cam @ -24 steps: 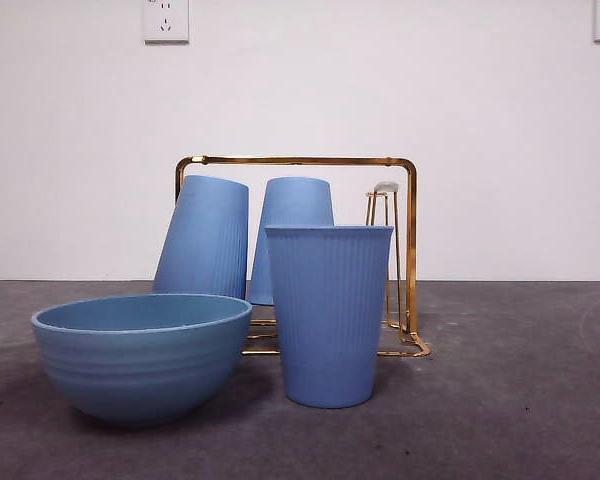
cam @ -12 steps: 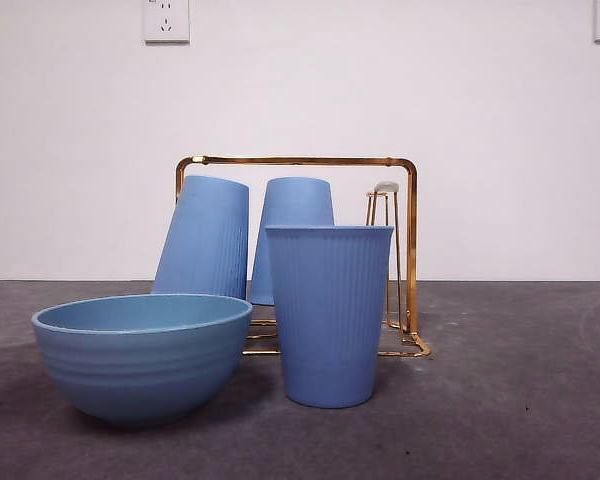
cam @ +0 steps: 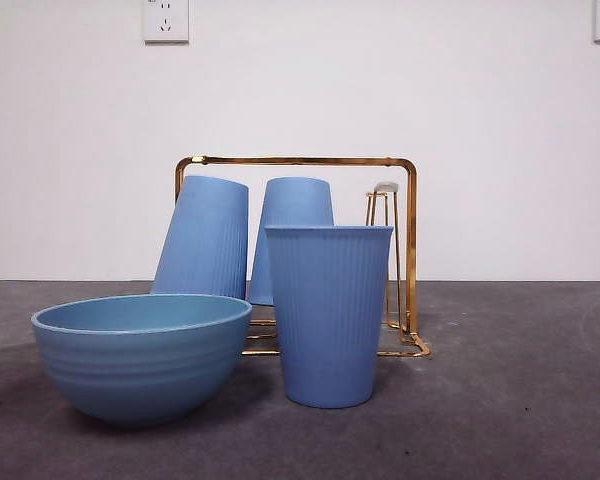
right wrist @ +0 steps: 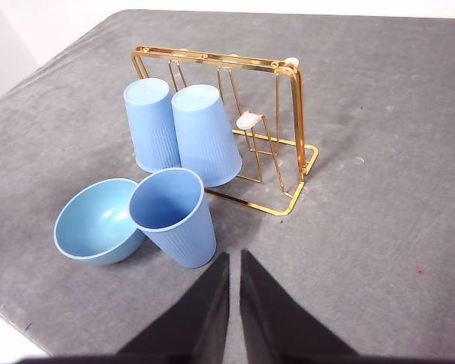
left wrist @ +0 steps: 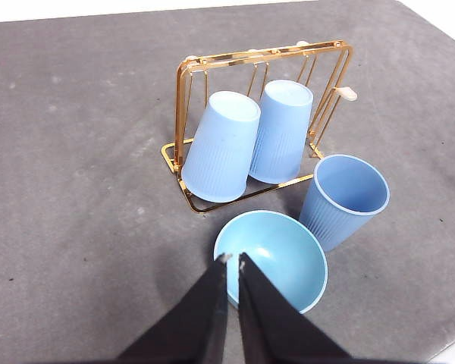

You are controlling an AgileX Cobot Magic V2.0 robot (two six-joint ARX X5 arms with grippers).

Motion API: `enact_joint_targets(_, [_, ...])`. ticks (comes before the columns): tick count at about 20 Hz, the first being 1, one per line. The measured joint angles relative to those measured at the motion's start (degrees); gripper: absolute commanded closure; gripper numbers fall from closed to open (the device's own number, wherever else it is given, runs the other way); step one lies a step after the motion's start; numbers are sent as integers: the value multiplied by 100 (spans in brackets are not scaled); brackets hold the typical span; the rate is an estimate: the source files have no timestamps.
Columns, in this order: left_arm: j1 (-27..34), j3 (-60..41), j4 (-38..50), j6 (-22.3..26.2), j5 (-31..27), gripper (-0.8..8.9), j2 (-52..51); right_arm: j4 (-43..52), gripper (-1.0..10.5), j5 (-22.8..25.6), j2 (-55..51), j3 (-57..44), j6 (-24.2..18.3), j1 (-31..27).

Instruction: Right arm lift cup from the cupboard, then place it on the right of the bowl

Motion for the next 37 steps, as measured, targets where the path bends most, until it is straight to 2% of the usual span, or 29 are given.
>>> enact_joint_targets(3, [472,-275,262,2,2,794,-138,0,925,0,0,0,0,0])
enact_joint_targets(6, [1740,-1471,1478,258,68,794,-723,0,925,-2,0,0,0,0])
enact_joint_targets(9, [3097,-2986,3003,645,588,794,-1534,0,925,0,0,0,0,0])
enact_joint_targets(12, [3862,-4177,3547,802,621,794,-2166,0,925,-2,0,0,0,0])
enact_joint_targets(17, [4033,-5167,4470,973,612,794,-2522,0,925,0,-2,0,0,2])
enact_joint_targets(26, [3773,-5198,4457,1117,614,794,-2520,0,925,0,-4,0,0,4])
enact_joint_targets(37, [3773,-5198,4459,1196,614,794,-2520,0,925,0,-4,0,0,4])
